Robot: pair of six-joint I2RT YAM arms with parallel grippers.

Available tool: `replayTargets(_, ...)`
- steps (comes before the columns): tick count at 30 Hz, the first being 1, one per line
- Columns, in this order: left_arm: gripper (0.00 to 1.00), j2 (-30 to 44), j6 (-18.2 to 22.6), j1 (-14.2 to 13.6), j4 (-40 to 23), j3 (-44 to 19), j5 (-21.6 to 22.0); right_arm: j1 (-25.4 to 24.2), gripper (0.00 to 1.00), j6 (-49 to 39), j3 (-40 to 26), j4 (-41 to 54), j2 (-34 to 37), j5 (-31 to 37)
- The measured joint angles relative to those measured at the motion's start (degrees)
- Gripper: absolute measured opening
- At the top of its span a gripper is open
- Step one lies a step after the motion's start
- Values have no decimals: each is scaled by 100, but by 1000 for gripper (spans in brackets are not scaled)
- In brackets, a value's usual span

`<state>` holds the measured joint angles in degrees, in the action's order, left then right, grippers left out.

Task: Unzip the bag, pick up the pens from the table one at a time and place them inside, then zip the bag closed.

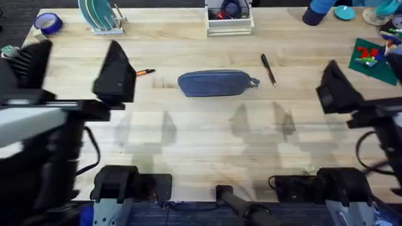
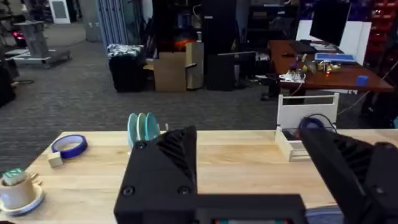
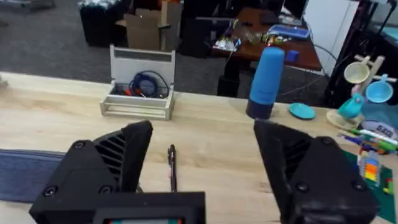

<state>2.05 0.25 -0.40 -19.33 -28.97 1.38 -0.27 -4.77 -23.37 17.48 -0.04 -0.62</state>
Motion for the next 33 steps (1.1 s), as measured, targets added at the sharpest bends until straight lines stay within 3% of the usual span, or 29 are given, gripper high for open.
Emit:
replayTargets(13, 994, 1834, 15, 0, -1481, -2313, 24, 0, 996, -42, -1572, 1387, 173, 24)
replayTargets(24, 993, 3336, 22, 0, -2485, -3762, 40, -2, 996, -195, -2744, 2378, 1666, 24)
replayTargets(33, 993, 4021, 42, 0, -3018, -4175, 29, -2, 995, -364, -3512, 2895, 3024, 22)
